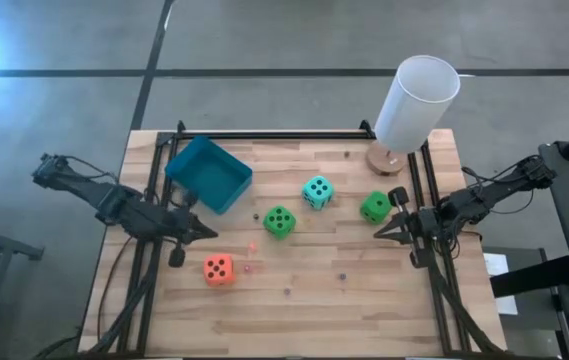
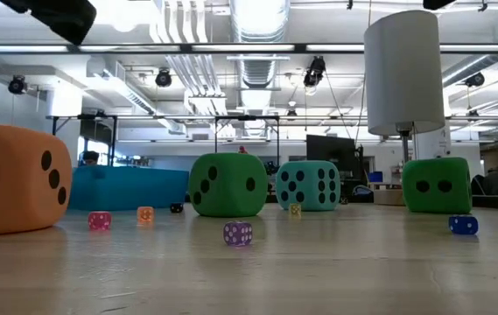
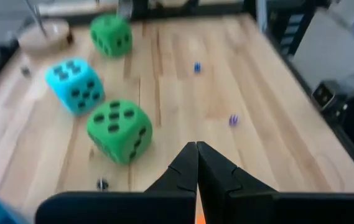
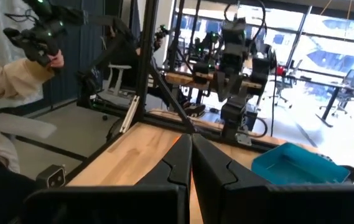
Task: Pick & Place Dice
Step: Put the big orange dice into the blue bin
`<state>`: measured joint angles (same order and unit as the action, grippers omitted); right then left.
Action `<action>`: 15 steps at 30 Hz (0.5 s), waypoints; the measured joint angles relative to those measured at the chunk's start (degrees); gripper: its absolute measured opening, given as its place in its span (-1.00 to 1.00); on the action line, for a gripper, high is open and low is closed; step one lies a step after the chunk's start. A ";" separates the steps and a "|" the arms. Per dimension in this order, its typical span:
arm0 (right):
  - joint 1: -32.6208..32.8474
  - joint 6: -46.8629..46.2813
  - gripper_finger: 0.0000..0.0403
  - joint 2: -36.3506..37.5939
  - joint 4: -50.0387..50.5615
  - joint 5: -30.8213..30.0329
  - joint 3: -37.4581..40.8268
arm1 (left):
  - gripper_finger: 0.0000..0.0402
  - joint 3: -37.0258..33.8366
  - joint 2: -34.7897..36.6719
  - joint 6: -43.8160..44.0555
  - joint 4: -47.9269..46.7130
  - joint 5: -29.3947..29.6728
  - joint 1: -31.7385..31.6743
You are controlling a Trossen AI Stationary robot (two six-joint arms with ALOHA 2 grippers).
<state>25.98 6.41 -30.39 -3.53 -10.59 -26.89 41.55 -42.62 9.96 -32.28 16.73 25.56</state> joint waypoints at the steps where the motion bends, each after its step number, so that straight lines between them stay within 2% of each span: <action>1: 0.00 -0.37 -0.96 0.00 0.71 0.00 0.00 | -0.97 1.57 -1.77 1.22 -1.83 0.00 0.00; 8: -0.01 -3.00 -0.96 -0.09 5.31 0.00 0.02 | -0.97 7.94 -10.32 8.21 -6.40 -1.98 0.00; 15: 0.00 -4.74 -0.96 0.00 5.42 0.00 0.02 | -0.97 10.25 -13.88 14.56 -8.03 -6.52 0.00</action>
<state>25.98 1.67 -30.39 1.89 -10.59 -26.87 51.80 -56.50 24.52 -40.31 10.22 25.56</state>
